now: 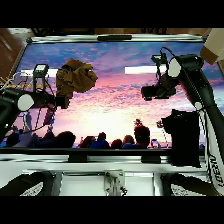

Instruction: Fold the shirts.

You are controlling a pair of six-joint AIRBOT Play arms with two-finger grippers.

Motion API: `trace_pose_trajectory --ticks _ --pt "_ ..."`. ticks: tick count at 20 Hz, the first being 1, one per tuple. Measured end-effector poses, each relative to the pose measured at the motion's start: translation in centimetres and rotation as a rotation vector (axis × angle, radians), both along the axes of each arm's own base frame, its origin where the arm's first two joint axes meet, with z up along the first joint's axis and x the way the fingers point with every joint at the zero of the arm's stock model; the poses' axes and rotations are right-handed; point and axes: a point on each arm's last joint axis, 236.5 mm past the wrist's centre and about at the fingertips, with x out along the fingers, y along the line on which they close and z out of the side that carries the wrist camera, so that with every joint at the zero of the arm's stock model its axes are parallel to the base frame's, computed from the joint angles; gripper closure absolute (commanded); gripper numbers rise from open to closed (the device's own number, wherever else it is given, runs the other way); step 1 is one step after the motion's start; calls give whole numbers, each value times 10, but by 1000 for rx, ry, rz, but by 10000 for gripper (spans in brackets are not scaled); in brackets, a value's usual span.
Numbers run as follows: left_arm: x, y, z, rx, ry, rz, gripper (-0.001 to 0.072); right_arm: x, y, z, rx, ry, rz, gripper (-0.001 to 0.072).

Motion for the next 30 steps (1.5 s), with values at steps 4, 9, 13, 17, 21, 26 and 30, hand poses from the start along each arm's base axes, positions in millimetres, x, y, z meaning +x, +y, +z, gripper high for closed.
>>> trace_pose_trajectory --ticks 4,9,13,17,21,26,30 --pt "64 26 -8 14 6 79 17 19 5 5 18 -82 3 172" --pt "146 68 -32 6 11 187 17 24 13 8 55 -105 4 172" --pt "176 65 -76 -68 58 218 18 24 19 10 81 -109 5 172" --pt "203 44 -103 -165 24 228 24 26 22 10 96 -114 5 172" --pt "214 29 -126 -210 17 233 534 26 29 8 122 -105 6 172" --pt "234 27 -84 -250 -83 237 675 20 34 10 144 -85 12 173" --pt "235 9 81 -280 -374 135 674 7 30 49 163 -163 22 173"
